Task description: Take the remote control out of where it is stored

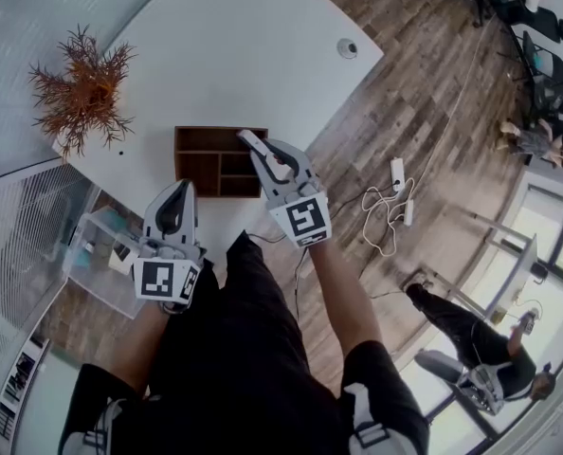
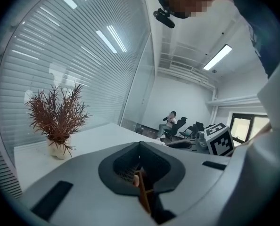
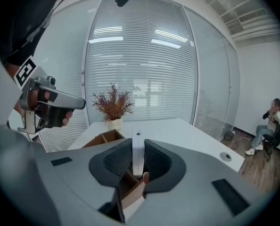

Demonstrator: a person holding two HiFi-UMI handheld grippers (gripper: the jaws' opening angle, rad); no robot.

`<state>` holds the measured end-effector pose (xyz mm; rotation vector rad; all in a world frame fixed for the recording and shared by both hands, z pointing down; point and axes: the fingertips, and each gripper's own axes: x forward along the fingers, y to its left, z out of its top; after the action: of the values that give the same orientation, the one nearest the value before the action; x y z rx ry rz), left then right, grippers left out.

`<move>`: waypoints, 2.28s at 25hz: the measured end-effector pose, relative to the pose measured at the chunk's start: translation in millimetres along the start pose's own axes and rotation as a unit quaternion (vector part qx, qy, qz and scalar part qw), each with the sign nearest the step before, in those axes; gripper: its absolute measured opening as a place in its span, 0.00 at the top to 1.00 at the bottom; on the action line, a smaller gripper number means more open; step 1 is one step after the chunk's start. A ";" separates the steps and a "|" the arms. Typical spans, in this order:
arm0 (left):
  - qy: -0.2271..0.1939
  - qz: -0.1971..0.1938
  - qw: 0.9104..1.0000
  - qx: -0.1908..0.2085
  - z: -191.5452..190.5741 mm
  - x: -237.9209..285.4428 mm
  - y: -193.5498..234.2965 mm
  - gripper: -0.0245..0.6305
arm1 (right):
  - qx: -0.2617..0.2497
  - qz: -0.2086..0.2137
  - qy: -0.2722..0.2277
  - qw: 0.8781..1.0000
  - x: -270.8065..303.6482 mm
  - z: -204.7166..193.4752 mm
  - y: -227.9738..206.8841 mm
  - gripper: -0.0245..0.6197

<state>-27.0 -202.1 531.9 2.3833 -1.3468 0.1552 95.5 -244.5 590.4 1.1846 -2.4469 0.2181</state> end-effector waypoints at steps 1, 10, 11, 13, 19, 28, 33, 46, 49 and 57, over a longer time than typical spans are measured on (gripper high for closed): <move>-0.003 -0.001 1.000 0.000 1.7 -0.8 -0.3 0.95 | -0.005 -0.001 -0.002 1.000 -0.6 1.1 0.1 0.84; -0.018 0.001 1.000 0.000 11.3 -9.0 -4.6 0.95 | -0.011 -0.008 -0.016 1.000 -15.0 19.1 5.5 0.84; -0.019 0.001 1.000 0.000 12.1 -9.7 -5.4 0.95 | -0.012 -0.009 -0.017 1.000 -16.8 21.2 5.9 0.84; -0.022 0.000 1.000 0.000 13.6 -10.8 -7.3 0.95 | -0.016 -0.010 -0.021 1.000 -20.7 25.3 6.5 0.84; -0.027 -0.005 1.000 0.007 17.1 -13.2 -13.2 0.95 | -0.022 -0.022 -0.042 0.999 -32.8 38.4 9.6 0.84; -0.047 -0.008 0.999 0.025 37.4 -21.7 -22.2 0.95 | 0.015 -0.059 -0.075 0.995 -56.2 57.6 8.7 0.84; -0.059 -0.014 0.997 0.037 51.4 -29.6 -33.6 0.95 | 0.037 -0.088 -0.096 0.991 -74.0 75.0 8.0 0.84; -0.096 -0.017 0.991 0.090 68.7 -58.8 -81.0 0.95 | 0.106 -0.160 -0.104 0.976 -141.9 83.9 16.6 0.84; -0.096 -0.014 0.992 0.083 65.4 -65.1 -94.0 0.95 | 0.112 -0.167 -0.103 0.974 -157.9 81.2 19.4 0.84; -0.085 0.012 0.993 0.084 46.1 -87.1 -122.5 0.95 | 0.121 -0.151 -0.105 0.976 -180.5 72.4 29.5 0.84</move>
<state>25.5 -94.5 430.0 2.5689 -1.4938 0.0758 151.2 -119.7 449.0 1.7464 -2.4223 0.3215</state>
